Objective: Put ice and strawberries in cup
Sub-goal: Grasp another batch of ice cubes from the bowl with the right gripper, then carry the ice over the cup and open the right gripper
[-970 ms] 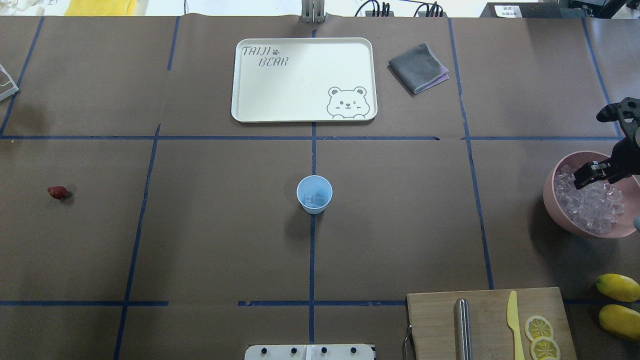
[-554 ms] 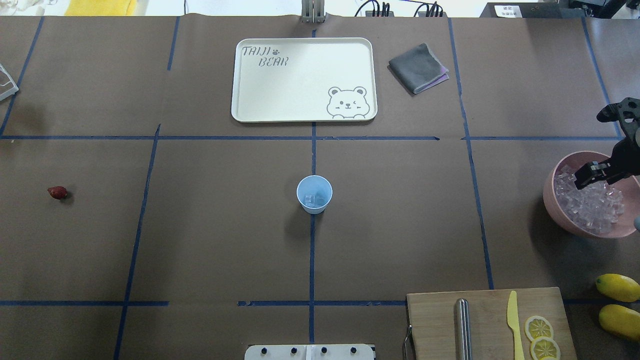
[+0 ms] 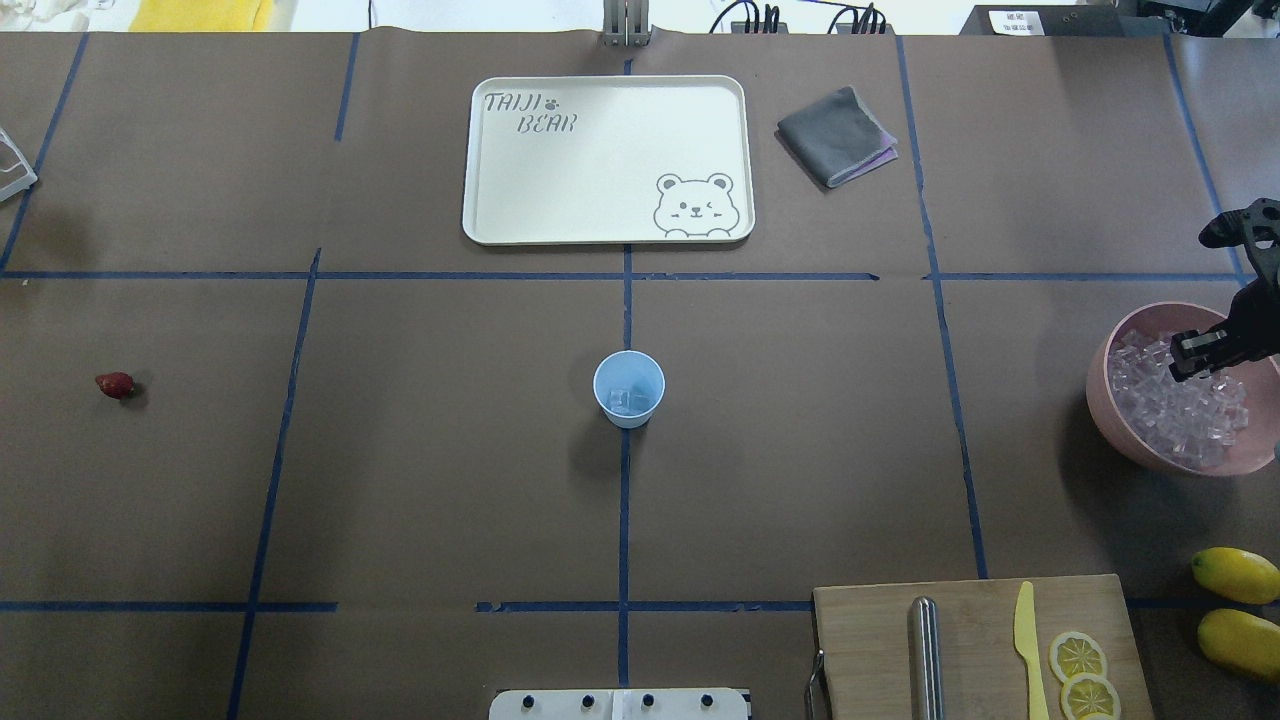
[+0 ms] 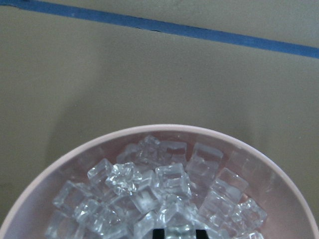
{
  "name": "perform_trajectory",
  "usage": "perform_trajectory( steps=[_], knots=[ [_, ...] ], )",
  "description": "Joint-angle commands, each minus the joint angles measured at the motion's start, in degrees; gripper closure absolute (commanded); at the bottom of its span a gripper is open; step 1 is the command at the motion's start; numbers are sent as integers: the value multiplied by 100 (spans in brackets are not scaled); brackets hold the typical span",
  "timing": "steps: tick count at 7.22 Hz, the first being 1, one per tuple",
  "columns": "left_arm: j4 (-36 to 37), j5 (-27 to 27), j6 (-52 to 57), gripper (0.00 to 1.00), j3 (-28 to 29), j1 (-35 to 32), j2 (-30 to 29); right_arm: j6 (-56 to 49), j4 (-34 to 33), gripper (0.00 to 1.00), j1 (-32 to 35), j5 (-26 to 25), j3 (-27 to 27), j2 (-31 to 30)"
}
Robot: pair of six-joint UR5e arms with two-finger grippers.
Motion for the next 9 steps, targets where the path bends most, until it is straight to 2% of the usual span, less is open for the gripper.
perform_trajectory(
  steps=[1, 2, 3, 4, 5, 6, 7, 8, 9],
  knots=[
    [0, -6, -3, 0, -9, 0, 0, 9, -161, 100, 205, 20, 924, -292],
    [0, -6, -3, 0, -9, 0, 0, 244, -388, 100, 215, 28, 1365, -215],
    [0, -6, -3, 0, -9, 0, 0, 1247, -417, 100, 76, 89, 1483, 255],
    [0, -6, -3, 0, -17, 0, 0, 2441, -408, 100, -404, 342, 1502, 956],
    [0, -6, -3, 0, -18, 0, 0, 3575, -417, 100, -914, 310, 1484, 1642],
    [0, -6, -3, 0, -18, 0, 0, 4570, -426, 100, -1597, 66, 1354, 2388],
    [9, -6, -3, 0, -9, 0, -9, 5067, -426, 100, -2196, -641, 1126, 3066],
    [9, -6, -3, 0, 9, 0, -9, 5141, -426, 100, -2576, -996, 750, 3577],
    [9, 2, 6, 0, 26, 0, -9, 5490, -400, 100, -2684, -1017, 441, 3895]
  ],
)
